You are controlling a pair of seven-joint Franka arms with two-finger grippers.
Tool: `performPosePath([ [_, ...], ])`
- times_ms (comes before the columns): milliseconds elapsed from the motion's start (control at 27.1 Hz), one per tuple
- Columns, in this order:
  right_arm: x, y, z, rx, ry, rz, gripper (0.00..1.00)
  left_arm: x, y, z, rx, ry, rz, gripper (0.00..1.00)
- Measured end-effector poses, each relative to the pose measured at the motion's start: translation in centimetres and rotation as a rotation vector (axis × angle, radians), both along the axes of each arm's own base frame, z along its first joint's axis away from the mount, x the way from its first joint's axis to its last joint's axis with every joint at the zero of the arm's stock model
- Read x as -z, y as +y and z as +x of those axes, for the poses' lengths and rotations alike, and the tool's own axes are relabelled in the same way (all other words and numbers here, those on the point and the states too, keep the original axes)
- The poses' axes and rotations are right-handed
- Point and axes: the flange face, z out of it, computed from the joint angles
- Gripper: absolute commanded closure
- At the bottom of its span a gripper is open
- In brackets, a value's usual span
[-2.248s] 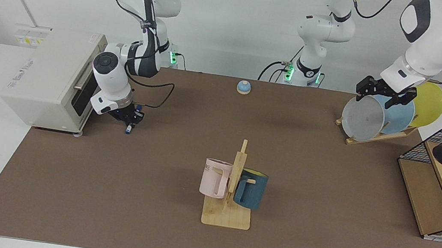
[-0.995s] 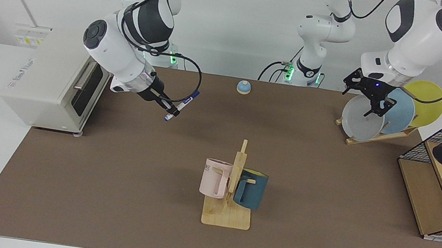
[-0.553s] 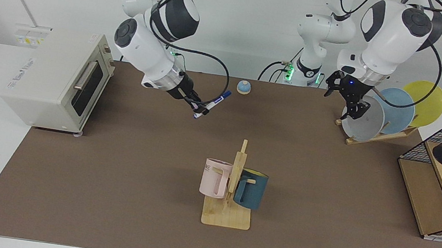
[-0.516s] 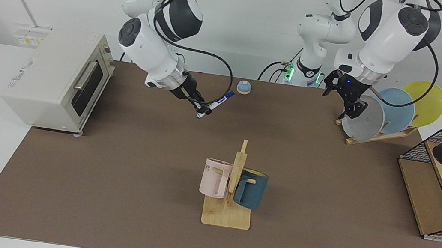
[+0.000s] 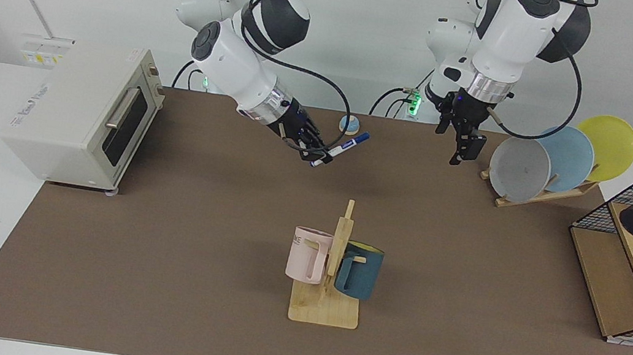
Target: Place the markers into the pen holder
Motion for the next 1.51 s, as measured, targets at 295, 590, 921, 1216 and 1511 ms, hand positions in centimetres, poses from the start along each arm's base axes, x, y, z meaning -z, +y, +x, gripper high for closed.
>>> performPosePath([
  [295, 0.5, 4.3, -1.3, 0.044, 0.014, 0.003, 1.0, -0.1, -2.3, -0.4, 0.065, -0.03, -0.049, 0.0],
  [590, 1.7, 7.2, -2.1, 0.102, 0.019, 0.022, 1.0, -0.3, -4.4, -0.9, 0.072, -0.044, -0.083, 0.0],
  [921, 2.3, 8.5, -2.5, 0.117, 0.025, 0.02, 1.0, -0.4, -5.7, -0.7, 0.046, -0.064, -0.101, 0.0],
  [1216, 2.2, 8.5, -2.5, 0.12, 0.028, 0.025, 1.0, 0.3, -7.7, -1.2, 0.04, -0.055, -0.106, 0.03],
  [1511, 2.3, 8.5, -2.6, 0.119, 0.03, 0.025, 1.0, 0.6, -8.7, -1.4, 0.047, -0.048, -0.103, 0.91],
])
